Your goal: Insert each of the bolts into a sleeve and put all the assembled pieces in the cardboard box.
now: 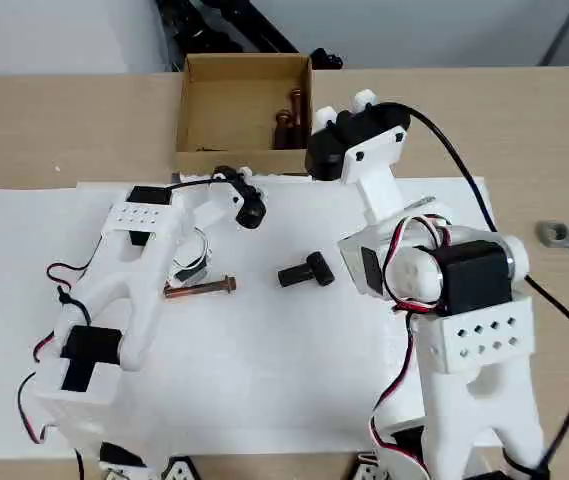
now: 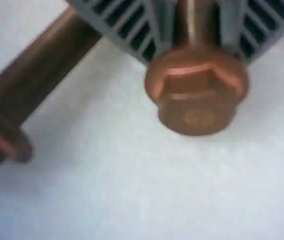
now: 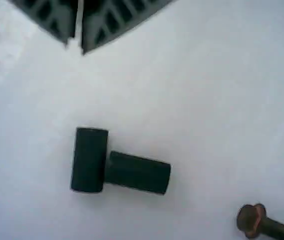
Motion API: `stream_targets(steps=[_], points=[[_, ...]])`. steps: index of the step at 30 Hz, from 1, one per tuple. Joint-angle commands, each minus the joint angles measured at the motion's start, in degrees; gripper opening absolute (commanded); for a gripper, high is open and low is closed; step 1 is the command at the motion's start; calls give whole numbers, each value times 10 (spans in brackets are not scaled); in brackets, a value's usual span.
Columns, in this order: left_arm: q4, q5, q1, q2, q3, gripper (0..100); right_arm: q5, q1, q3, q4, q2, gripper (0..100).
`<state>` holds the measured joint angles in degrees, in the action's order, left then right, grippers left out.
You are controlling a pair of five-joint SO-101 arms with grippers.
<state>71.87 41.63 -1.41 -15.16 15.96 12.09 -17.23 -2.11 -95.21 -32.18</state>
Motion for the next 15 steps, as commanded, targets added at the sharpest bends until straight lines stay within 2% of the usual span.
stream_targets(steps=[1, 6, 10, 15], points=[[-2, -24, 4, 30, 2, 6, 4, 6, 3, 0, -15, 2], [70, -70, 3, 212, -19, 6, 3, 7, 4, -3, -29, 2], [89, -190, 40, 347, -36, 6, 3, 9, -11, -5, -55, 2], [129, -260, 95, 386, -37, 5, 5, 51, -131, -1, -82, 2]])
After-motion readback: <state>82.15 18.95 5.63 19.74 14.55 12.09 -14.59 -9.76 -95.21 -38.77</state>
